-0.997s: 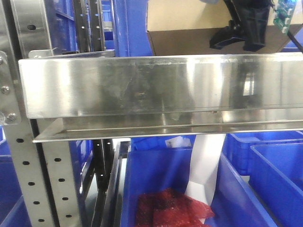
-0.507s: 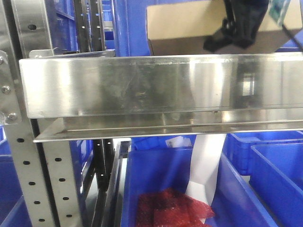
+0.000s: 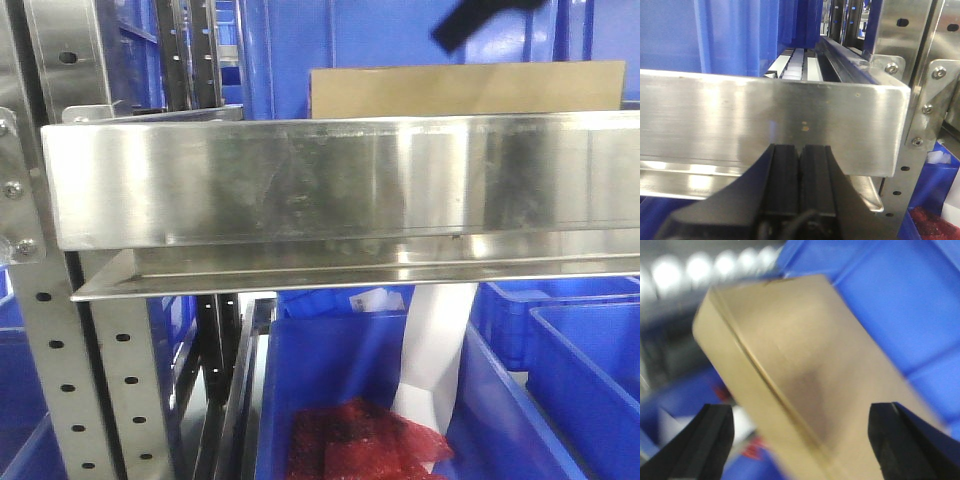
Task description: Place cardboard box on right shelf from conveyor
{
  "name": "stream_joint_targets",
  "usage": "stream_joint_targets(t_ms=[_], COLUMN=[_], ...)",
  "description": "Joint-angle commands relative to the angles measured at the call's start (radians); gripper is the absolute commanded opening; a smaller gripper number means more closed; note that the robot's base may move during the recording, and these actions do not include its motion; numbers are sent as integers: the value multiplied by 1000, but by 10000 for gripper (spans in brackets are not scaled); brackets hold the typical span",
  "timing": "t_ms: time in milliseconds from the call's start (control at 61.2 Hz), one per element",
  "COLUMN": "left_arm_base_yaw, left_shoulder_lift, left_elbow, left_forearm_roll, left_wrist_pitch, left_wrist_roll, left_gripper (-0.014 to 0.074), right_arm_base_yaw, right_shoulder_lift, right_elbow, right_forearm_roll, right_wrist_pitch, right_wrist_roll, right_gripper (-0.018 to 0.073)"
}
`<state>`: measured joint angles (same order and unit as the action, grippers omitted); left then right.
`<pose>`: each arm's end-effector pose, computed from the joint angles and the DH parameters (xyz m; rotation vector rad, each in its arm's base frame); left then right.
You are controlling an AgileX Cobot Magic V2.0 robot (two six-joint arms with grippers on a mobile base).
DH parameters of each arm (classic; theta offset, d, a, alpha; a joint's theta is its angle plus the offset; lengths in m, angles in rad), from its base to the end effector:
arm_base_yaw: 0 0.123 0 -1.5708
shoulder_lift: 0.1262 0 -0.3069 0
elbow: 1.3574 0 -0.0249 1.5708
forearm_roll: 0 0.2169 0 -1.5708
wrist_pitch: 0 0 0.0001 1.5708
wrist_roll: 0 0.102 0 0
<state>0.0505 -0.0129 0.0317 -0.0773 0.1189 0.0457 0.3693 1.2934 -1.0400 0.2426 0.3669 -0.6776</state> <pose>0.0117 -0.0004 0.1922 -0.0590 1.6199 0.0076 0.2391 0.1020 0.3642 -0.8814 1.8974 0.0411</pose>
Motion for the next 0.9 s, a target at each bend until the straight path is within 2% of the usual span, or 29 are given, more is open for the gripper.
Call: stream_joint_targets(t_ms=[0,82,147,261,343,474,686,882], left_arm_base_yaw=[-1,-1,-1,-1,-1,-1,-1,-1], left_shoulder_lift=[-14,-14,-14,-14,-14,-14,-14,-14], left_elbow=[9,9,9,9,9,9,9,9], left_forearm_roll=[-6,-6,-6,-6,-6,-6,-6,-6], left_wrist_pitch=[-85,-85,-85,-85,-85,-85,-85,-85], left_wrist_roll=[0,0,0,0,0,0,0,0], left_gripper=[-116,-116,-116,-116,-116,-116,-116,-116], right_arm_base_yaw=[-4,-4,-4,-4,-4,-4,-4,-4], right_shoulder_lift=[-100,-180,-246,-379,-468,-593,-767,-802], right_elbow=[2,50,96,191,246,334,447,469], right_forearm_roll=[8,-41,-105,-250,-327,-348,-351,-351], right_wrist_pitch=[-109,-161,-200,-251,-259,-259,-255,-252], right_wrist_roll=[229,414,564,764,848,894,894,894], right_gripper=[631,603,538,336,209,56,59,59])
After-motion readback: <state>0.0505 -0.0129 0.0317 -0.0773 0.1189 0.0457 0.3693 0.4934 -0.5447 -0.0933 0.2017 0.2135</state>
